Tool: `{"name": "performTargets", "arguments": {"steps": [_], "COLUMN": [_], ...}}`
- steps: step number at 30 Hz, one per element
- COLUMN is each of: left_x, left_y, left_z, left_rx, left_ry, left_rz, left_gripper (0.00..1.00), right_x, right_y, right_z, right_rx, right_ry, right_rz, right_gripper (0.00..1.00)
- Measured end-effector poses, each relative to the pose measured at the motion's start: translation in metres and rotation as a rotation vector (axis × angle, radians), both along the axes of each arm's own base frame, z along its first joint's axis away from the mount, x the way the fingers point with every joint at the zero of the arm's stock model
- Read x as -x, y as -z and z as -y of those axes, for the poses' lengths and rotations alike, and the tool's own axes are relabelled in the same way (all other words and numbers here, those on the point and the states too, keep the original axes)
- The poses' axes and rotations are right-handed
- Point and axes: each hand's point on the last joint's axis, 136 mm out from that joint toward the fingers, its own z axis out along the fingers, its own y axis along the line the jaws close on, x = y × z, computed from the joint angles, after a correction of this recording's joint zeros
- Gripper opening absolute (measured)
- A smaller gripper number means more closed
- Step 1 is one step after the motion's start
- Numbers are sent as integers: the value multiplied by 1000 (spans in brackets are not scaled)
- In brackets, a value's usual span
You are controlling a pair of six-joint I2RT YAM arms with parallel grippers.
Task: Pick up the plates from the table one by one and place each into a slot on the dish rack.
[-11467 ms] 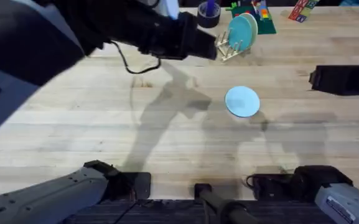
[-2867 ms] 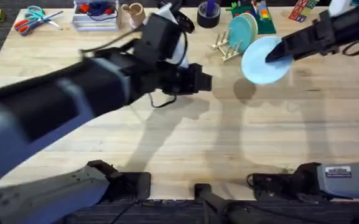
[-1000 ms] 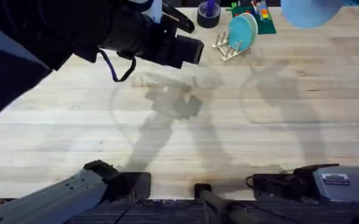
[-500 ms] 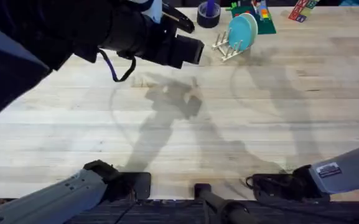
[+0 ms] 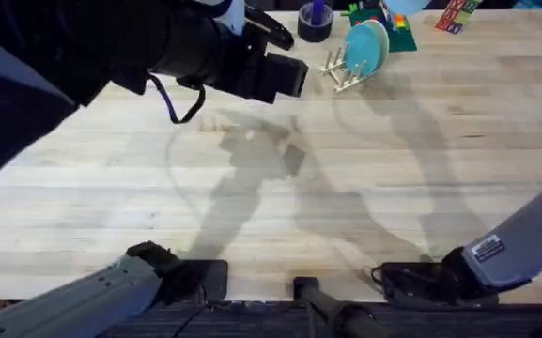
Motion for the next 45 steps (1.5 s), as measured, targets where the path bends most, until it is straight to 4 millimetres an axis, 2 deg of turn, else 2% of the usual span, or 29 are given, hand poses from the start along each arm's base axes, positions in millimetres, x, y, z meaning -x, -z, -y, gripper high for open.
{"name": "performTargets", "arguments": {"steps": [7, 15, 32, 45], "left_x": [0, 0, 0, 0], "left_y": [0, 0, 0, 0], "left_z": [0, 0, 0, 0], "left_rx": [0, 0, 0, 0], "left_ry": [0, 0, 0, 0], "left_rz": [0, 0, 0, 0], "left_gripper": [995, 996, 995, 995], "right_x": [-9, -16, -33, -48], "right_y": [23, 38, 90, 119], "right_z": [-6, -7, -12, -15], "right_rx": [11, 17, 36, 42], "right_ry": [-8, -8, -11, -11], "right_rz": [-53, -86, -195, -227], "right_gripper": [29, 30, 30, 31]}}
